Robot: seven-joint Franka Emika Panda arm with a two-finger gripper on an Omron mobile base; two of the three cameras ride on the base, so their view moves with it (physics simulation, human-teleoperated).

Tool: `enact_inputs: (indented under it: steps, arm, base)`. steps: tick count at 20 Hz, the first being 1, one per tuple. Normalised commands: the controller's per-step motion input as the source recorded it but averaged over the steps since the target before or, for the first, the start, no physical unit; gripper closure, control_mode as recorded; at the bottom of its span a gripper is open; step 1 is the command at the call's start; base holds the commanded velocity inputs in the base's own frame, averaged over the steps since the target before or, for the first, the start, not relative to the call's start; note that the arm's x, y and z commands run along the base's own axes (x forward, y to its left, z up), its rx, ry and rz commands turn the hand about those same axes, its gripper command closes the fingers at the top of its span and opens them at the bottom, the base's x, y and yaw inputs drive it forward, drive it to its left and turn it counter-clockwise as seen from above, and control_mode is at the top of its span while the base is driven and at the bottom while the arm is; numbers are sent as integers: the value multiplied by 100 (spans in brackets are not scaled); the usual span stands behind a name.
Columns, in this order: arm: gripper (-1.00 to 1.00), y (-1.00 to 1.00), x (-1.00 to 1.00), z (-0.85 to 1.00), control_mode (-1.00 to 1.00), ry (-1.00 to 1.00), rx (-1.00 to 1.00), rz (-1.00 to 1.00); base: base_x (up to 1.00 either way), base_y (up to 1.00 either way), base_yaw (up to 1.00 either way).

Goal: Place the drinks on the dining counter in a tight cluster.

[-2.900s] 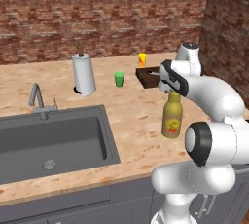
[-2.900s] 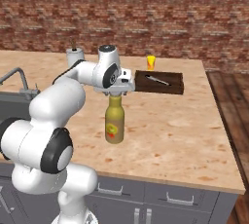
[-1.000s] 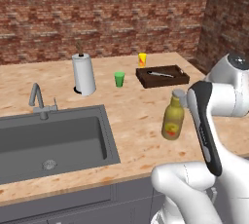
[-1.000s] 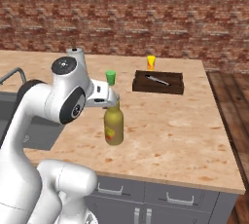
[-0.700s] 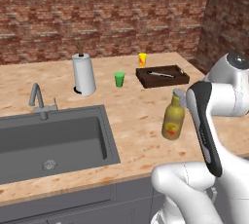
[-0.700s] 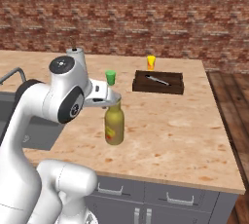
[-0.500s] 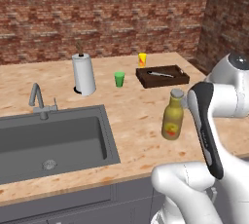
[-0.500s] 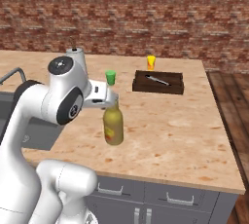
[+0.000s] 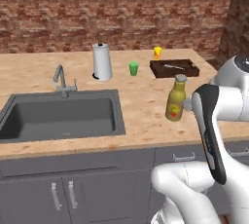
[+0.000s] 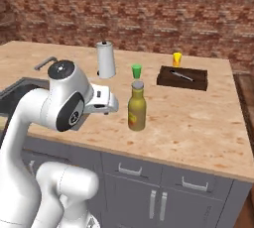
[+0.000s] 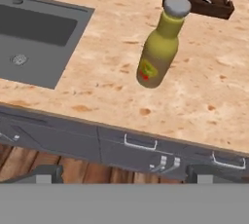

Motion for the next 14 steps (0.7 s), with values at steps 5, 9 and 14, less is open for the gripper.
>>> enact_inputs:
  steps: [5,9,14]
  arm:
    - [-100,0,0,0,100,0,0,0]
    - [-100,0,0,0,100,0,0,0]
    - [-100,0,0,0,100,0,0,0]
  base:
    - [-26,17,82]
    - [-12,36,91]
    - [0,36,97]
